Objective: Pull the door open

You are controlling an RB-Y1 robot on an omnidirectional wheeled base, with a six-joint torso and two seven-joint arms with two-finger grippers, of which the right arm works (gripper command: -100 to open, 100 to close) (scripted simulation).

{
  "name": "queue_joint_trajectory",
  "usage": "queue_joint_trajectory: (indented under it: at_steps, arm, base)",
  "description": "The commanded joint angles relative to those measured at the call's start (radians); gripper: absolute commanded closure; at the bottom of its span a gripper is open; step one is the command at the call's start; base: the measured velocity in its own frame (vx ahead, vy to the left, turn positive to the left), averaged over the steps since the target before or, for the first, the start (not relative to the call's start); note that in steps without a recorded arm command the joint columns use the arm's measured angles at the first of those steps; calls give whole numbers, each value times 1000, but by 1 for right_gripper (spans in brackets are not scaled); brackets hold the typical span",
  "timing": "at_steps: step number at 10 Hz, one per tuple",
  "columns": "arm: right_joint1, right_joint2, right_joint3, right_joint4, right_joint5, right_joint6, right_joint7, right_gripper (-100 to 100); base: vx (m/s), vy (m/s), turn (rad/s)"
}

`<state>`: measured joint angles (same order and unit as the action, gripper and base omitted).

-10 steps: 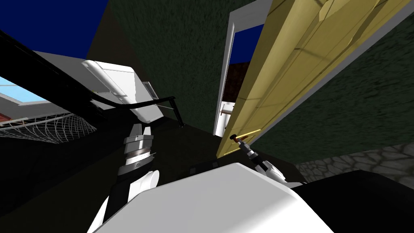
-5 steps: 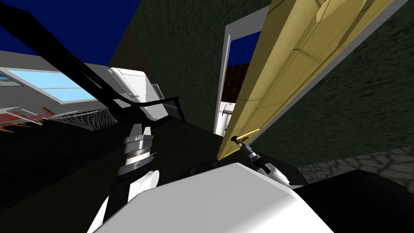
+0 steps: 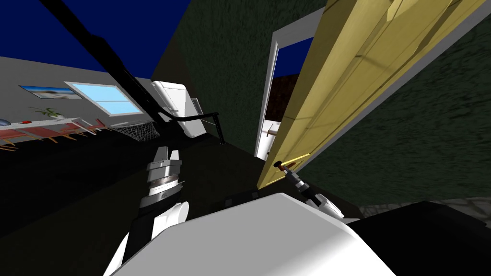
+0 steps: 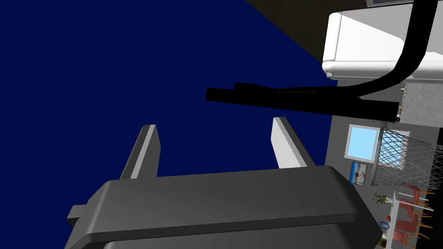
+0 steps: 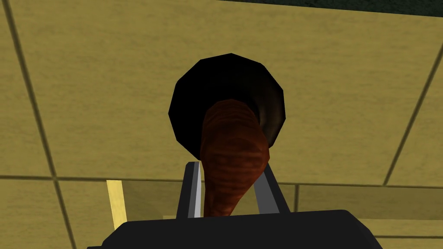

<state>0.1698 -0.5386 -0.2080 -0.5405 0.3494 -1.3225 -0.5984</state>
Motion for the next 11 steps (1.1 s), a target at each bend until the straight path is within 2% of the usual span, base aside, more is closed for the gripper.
queue_joint_trajectory:
  at_steps: [1,7,8,11]
  arm:
    - [-4,-10,-11,16,3,-11,1,100]
    - [-14,-19,-25,48,16,-40,-1,100]
    - [-18,-11,-17,51,18,-39,-1,100]
    - [-21,-13,-26,66,28,-53,-1,100]
  base:
    - [-216,-39,176]
    - [-183,-74,123]
    - [-76,-15,30]
    - [-164,-61,160]
